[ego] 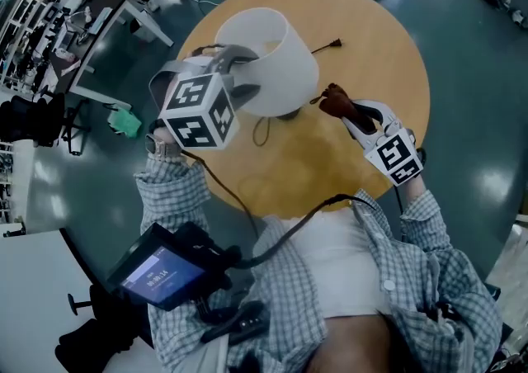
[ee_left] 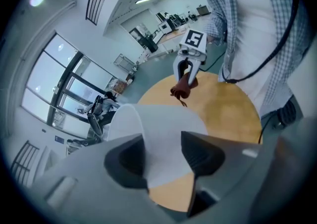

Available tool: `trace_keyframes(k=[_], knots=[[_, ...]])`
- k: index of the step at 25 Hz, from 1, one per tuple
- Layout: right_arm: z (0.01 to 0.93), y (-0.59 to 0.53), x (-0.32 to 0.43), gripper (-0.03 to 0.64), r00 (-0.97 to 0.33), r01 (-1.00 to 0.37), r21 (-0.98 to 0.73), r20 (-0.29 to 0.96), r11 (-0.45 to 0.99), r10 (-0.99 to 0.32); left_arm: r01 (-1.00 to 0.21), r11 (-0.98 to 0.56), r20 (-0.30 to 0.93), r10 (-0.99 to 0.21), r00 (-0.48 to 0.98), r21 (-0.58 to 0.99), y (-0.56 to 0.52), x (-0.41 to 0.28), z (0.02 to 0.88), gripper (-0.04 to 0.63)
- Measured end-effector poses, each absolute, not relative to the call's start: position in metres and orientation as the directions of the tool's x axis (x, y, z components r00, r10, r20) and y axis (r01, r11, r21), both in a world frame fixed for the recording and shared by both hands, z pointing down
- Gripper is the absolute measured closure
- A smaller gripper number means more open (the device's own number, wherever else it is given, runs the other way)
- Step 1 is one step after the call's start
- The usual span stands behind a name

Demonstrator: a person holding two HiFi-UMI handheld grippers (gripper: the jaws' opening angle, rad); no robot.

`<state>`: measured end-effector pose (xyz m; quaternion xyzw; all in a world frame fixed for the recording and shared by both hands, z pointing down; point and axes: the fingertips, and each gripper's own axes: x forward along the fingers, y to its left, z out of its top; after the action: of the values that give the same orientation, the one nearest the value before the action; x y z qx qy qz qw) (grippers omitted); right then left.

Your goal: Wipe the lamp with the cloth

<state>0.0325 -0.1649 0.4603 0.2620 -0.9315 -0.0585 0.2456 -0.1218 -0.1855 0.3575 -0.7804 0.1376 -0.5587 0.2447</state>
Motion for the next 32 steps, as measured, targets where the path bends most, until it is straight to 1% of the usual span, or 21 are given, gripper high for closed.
trace_keyframes(k=[4, 9, 18, 25, 32], knots=[[0.468, -0.168, 0.039, 0.505, -0.720, -0.483, 0.216, 0.454, 0.849, -0.525, 0.019, -0.848, 0.795, -0.488, 0.360, -0.529, -0.186, -0.124, 0.351, 0.387], [0.476, -0.170, 0.037, 0.505, -0.724, -0.491, 0.165, 0.468, 0.855, -0.506, -0.036, -0.855, 0.782, -0.489, 0.386, -0.517, -0.188, -0.125, 0.342, 0.401], [0.486, -0.168, 0.027, 0.505, -0.732, -0.469, 0.148, 0.487, 0.871, -0.477, -0.008, -0.838, 0.765, -0.502, 0.404, -0.546, -0.189, -0.118, 0.339, 0.413], [0.498, -0.166, 0.017, 0.505, -0.728, -0.456, 0.153, 0.503, 0.876, -0.467, -0.031, -0.841, 0.757, -0.503, 0.417, -0.541, -0.191, -0.123, 0.341, 0.458], [0.501, -0.170, 0.008, 0.505, -0.733, -0.479, 0.105, 0.499, 0.872, -0.463, -0.050, -0.850, 0.752, -0.490, 0.442, -0.524, -0.189, -0.123, 0.331, 0.486]])
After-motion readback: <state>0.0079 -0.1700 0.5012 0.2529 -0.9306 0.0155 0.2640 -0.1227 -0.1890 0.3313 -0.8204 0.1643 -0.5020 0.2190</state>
